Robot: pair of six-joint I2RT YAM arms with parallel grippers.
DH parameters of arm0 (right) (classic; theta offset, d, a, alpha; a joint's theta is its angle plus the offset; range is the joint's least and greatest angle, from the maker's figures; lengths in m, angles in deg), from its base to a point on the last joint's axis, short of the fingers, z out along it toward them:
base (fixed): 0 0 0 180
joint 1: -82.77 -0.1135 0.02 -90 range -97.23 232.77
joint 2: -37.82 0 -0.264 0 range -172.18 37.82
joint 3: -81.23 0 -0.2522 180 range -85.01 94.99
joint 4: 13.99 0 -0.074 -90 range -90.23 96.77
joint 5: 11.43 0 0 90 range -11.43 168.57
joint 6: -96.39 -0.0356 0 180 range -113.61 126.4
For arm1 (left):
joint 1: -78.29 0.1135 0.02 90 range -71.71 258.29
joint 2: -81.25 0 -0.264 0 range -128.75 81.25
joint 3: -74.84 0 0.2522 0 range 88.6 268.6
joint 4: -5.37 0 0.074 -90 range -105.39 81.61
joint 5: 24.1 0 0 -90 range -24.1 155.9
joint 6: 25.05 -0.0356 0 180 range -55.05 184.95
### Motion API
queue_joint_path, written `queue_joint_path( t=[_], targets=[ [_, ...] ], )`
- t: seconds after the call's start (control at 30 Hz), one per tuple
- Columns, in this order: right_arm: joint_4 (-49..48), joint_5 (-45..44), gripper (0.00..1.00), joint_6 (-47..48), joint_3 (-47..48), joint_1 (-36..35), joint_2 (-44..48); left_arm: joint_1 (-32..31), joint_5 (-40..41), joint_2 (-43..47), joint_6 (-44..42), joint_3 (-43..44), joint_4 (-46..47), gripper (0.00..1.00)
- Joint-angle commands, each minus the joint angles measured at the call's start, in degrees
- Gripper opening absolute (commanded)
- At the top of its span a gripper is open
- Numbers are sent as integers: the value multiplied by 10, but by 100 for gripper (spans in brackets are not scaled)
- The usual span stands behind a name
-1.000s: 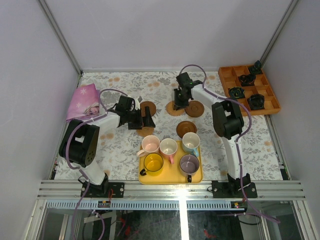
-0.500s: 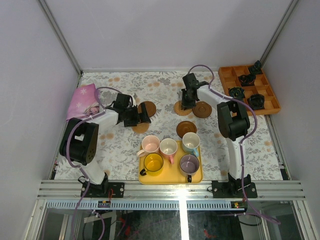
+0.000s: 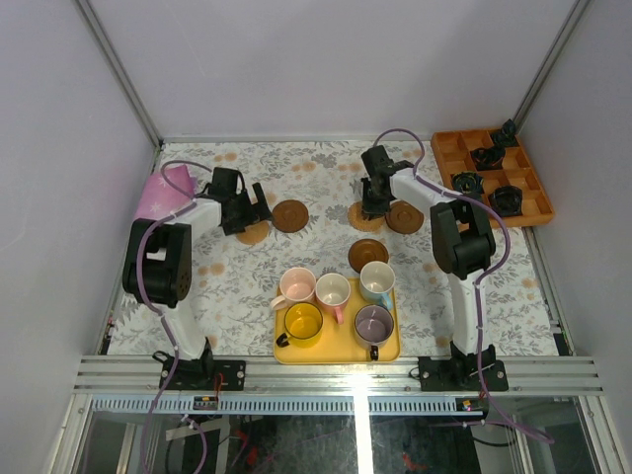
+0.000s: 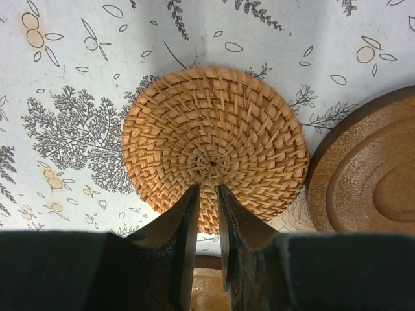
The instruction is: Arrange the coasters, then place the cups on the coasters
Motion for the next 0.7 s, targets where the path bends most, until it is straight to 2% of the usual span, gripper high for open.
queue_joint_path(
  t=[0.0,0.17,0.4,0.53,0.6,0.67],
  targets=[
    [17,-19,25,22,2,4,39,8,14,-28,-2,48,-6,100],
    [-7,-12,25,49,7,5,79,8,13,-25,-13,97,-15,100],
    [-13,-8,25,57,-38,4,150,8,-15,10,-16,98,-6,100],
    [15,12,20,63,-90,5,185,8,-56,19,-2,83,14,100],
    [24,30,13,70,-123,3,200,8,-70,22,4,74,22,100],
    [27,43,10,74,-157,1,215,8,-80,26,8,64,29,100]
  ],
)
